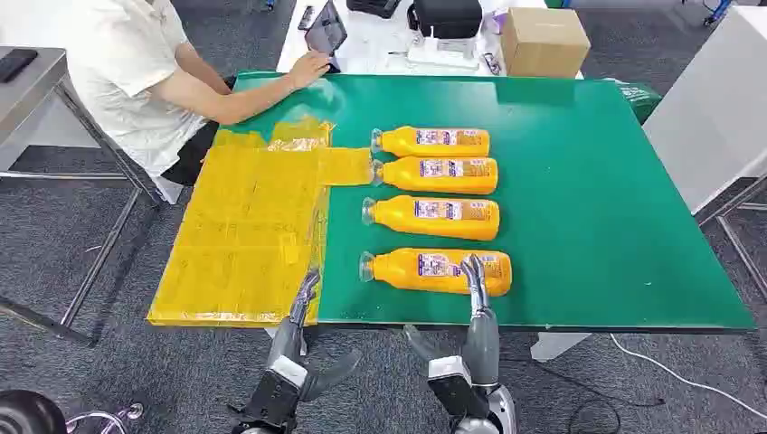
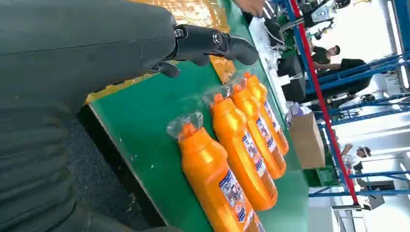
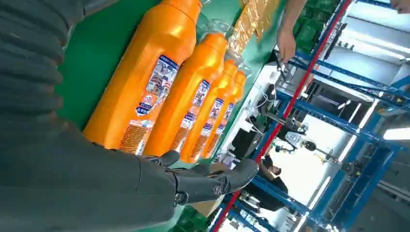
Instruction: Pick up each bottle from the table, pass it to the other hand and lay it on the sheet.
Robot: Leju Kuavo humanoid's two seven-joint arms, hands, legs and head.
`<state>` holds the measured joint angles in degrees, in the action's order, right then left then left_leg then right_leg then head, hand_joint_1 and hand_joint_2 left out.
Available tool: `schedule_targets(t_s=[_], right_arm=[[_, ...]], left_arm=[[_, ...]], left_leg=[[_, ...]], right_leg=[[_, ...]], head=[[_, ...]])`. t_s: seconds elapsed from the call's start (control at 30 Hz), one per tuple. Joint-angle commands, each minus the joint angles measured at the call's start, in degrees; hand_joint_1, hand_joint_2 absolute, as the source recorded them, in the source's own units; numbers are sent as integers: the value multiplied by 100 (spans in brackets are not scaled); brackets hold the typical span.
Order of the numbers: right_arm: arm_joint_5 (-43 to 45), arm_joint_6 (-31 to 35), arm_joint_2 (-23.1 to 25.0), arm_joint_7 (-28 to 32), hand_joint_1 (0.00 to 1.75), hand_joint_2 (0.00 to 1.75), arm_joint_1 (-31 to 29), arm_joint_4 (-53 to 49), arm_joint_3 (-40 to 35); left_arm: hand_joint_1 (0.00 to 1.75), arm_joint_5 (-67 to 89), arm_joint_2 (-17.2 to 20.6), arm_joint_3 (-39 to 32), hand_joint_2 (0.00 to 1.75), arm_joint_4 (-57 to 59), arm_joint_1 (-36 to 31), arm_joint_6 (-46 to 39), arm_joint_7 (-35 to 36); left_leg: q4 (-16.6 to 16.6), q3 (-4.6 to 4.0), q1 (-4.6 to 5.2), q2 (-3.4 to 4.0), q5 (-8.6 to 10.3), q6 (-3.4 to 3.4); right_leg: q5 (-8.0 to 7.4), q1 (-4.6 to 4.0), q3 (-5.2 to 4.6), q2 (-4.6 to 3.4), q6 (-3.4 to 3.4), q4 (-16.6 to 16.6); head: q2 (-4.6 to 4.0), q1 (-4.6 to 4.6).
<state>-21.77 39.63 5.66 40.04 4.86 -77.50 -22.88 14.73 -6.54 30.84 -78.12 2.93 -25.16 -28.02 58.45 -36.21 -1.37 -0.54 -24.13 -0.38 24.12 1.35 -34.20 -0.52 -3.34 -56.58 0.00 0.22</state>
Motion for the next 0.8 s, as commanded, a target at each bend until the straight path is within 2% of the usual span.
schedule_targets(t_s=[0.03, 0.1, 0.13, 0.23, 0.43, 0.5, 0.53, 0.67, 0.8], right_arm=[[-521, 37, -131, -4, 0, 175, -160, 294, 20], [-718, 37, -156, -4, 0, 175, -141, 252, 129], [-952, 37, -233, -4, 0, 175, -148, 232, 248], [-1362, 37, -599, -34, 0, 175, -247, 281, 463], [-2516, -49, -1142, -797, 0, 175, -501, 422, 750], [-2514, -88, -1219, -814, 0, 175, -536, 502, 785], [-2576, -183, -1322, -896, 0, 175, -587, 569, 806], [-2951, -461, -1719, -1149, 0, 175, -860, 865, 846], [-3031, -612, -1920, -1201, 0, 175, -1175, 1274, 836]], left_arm=[[0, -39, 80, 102, 175, 332, -150, 30, -40], [0, -43, 71, 111, 175, 346, -159, 26, -51], [0, -45, 51, 127, 175, 375, -187, 32, -61], [0, -76, -1, 190, 175, 418, -261, 79, -154], [0, -148, -51, 136, 175, 432, -299, 87, -212], [0, -167, -67, 131, 175, 448, -314, 101, -235], [0, -184, -85, 149, 175, 445, -322, 135, -292], [0, -164, -137, 185, 175, 413, -381, 164, -344], [0, -193, -205, 183, 175, 532, -467, 175, -381]], left_leg=[[-8, 18, 1, 5, -3, 7], [-13, 47, 0, 9, -12, 14], [-8, 19, 2, 2, -3, 7], [-7, 11, 3, -6, 1, 7], [-7, 25, 6, 1, -4, 16], [-6, 13, 8, -4, 0, 10], [-11, 41, 7, -1, -7, 20], [-6, 22, 9, -3, -2, 13], [-4, 17, 9, 3, -1, 13]], right_leg=[[1, -2, 18, 1, 9, 8], [9, -7, 48, 3, 22, 16], [3, -2, 19, 5, 10, 8], [1, 0, 12, 12, 6, 8], [2, 1, 29, 8, 11, 12], [-1, 3, 18, 9, 6, 10], [5, -2, 50, 14, 18, 19], [1, 3, 26, 10, 8, 11], [-3, 4, 20, 3, 5, 9]], head=[[0, -2], [0, -2], [0, -2], [0, -2], [0, 0], [0, 0], [0, -2], [0, -4], [0, -2]])
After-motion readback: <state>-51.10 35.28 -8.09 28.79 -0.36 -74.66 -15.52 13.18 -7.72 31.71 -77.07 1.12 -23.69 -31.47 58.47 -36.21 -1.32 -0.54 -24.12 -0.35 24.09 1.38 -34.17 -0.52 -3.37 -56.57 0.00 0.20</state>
